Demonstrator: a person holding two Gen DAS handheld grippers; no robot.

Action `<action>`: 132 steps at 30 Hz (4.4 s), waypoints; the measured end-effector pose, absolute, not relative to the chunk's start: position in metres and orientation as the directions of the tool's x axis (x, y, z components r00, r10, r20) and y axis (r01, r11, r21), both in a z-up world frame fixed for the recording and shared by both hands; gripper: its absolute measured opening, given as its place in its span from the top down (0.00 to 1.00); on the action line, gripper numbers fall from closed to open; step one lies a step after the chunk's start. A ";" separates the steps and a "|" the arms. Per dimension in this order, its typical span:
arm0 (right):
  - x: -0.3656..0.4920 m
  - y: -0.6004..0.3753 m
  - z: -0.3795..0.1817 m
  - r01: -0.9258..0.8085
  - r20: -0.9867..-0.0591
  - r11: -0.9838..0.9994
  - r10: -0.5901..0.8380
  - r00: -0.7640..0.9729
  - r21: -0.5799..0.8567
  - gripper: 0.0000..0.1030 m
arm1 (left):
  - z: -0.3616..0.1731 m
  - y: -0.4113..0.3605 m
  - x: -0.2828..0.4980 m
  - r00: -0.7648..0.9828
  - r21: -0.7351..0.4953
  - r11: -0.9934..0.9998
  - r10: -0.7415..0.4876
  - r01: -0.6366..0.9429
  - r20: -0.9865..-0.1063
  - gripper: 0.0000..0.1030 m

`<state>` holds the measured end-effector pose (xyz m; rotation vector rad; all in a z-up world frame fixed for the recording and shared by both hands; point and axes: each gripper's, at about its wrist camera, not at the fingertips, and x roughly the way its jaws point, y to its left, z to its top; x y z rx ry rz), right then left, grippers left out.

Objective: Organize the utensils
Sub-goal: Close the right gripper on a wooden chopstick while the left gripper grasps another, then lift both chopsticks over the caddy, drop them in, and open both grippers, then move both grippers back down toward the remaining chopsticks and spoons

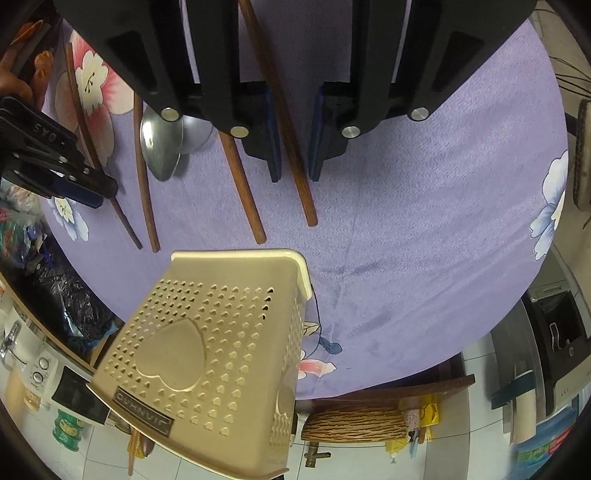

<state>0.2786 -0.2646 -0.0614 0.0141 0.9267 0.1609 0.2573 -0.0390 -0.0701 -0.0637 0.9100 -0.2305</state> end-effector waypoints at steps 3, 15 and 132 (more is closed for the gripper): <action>0.293 -0.263 -0.062 -0.118 -0.804 0.991 0.116 0.583 0.057 0.73 | -0.070 -0.042 0.264 0.591 -0.150 0.973 -0.225 0.174 -0.775 0.90; 0.311 -0.267 -0.063 -0.100 -0.788 0.989 0.148 0.598 0.109 0.94 | -0.068 -0.052 0.277 0.591 -0.135 0.974 -0.217 0.180 -0.777 0.92; 0.163 -0.285 -0.044 0.100 -0.657 0.994 -0.043 0.753 0.050 0.06 | -0.050 -0.010 0.178 0.704 -0.097 0.980 -0.193 0.175 -0.683 0.21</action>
